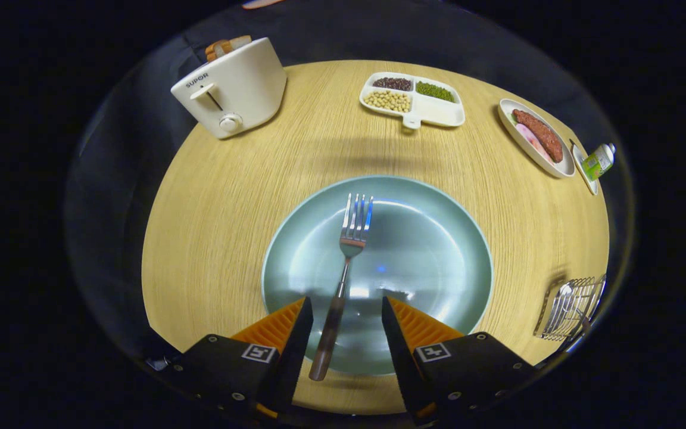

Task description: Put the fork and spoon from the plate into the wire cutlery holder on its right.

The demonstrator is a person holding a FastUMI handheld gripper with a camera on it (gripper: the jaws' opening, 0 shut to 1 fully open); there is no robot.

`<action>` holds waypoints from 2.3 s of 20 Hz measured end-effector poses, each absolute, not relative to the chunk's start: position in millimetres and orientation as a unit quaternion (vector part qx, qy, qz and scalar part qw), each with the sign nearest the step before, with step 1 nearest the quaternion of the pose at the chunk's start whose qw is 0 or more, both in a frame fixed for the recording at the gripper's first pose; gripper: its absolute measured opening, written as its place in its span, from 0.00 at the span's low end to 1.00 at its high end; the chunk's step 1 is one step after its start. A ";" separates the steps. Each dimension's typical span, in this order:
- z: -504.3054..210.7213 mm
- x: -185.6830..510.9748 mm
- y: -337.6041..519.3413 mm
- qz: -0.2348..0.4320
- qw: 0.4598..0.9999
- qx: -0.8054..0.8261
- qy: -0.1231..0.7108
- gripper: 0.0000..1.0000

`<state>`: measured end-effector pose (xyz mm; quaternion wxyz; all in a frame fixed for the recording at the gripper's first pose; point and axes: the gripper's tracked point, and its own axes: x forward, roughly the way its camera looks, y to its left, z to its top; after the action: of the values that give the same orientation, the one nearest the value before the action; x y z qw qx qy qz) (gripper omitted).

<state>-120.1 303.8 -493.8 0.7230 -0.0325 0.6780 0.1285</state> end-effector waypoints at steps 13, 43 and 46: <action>-495.6 -111.5 295.1 0.110 0.723 -0.042 0.680 0.05; -393.2 -161.4 2.9 0.045 0.762 0.011 0.645 0.05; -397.1 -172.8 -2.9 0.052 0.744 0.011 0.666 0.04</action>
<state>-172.8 -2.9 -397.1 0.7440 0.0108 0.6661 0.0521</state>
